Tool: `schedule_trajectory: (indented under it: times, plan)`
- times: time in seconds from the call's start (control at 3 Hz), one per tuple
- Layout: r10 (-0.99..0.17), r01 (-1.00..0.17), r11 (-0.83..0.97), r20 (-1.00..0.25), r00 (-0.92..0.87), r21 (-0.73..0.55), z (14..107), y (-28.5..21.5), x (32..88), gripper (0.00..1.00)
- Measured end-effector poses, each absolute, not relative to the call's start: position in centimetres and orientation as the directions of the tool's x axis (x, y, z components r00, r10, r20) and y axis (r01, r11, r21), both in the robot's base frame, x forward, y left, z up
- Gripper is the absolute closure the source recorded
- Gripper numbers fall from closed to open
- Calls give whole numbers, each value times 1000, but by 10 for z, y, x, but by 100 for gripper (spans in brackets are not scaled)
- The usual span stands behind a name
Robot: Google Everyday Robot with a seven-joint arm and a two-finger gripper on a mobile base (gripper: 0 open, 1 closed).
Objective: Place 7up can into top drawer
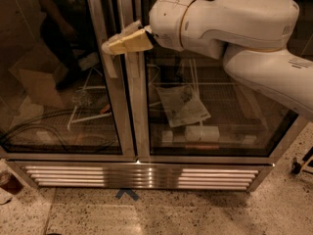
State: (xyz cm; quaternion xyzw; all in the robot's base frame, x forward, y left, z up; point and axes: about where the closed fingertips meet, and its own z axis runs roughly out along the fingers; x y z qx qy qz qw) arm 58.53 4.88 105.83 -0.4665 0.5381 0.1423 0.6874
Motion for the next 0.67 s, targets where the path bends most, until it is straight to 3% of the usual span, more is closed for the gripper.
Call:
schedule_trajectory:
  times: [0.67]
  plan:
    - [-237,-711,558,-904,357,-427,1060,48,585,0]
